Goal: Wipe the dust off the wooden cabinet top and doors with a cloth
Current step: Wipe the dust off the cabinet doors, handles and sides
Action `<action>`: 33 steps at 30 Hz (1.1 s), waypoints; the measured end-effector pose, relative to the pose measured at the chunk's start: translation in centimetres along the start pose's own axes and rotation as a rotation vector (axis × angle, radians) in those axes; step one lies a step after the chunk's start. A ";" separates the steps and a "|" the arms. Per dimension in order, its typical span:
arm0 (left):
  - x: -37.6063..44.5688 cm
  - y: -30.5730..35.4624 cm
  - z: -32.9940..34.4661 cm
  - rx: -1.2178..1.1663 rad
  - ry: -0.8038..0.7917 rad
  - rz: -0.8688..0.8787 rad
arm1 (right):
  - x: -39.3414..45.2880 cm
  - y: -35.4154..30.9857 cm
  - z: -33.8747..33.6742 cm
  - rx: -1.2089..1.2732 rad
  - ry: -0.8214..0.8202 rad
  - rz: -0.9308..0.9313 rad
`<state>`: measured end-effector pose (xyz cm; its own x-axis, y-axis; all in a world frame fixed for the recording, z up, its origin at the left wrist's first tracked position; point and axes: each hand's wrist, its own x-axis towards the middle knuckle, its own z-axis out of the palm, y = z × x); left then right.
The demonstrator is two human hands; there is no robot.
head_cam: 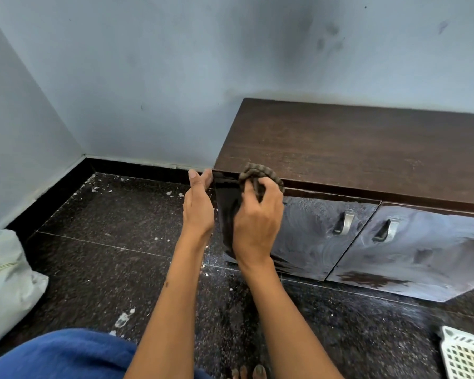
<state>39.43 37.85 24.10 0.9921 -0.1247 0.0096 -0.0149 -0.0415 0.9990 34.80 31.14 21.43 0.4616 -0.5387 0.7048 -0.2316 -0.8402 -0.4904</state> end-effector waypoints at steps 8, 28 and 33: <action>0.1 0.4 -0.3 -0.197 0.094 -0.055 | 0.3 -3.2 1.6 -0.062 -0.170 -0.272; -3.9 1.8 5.0 0.199 0.200 0.070 | 1.0 7.1 -6.6 0.399 -0.099 0.305; -8.9 1.8 10.4 0.129 0.126 0.355 | 2.1 16.8 -12.9 0.740 0.577 1.112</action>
<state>29.28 28.61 25.42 0.9297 -0.0317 0.3670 -0.3676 -0.1430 0.9189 20.82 15.07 21.31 -0.1006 -0.9763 -0.1914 0.3353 0.1479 -0.9304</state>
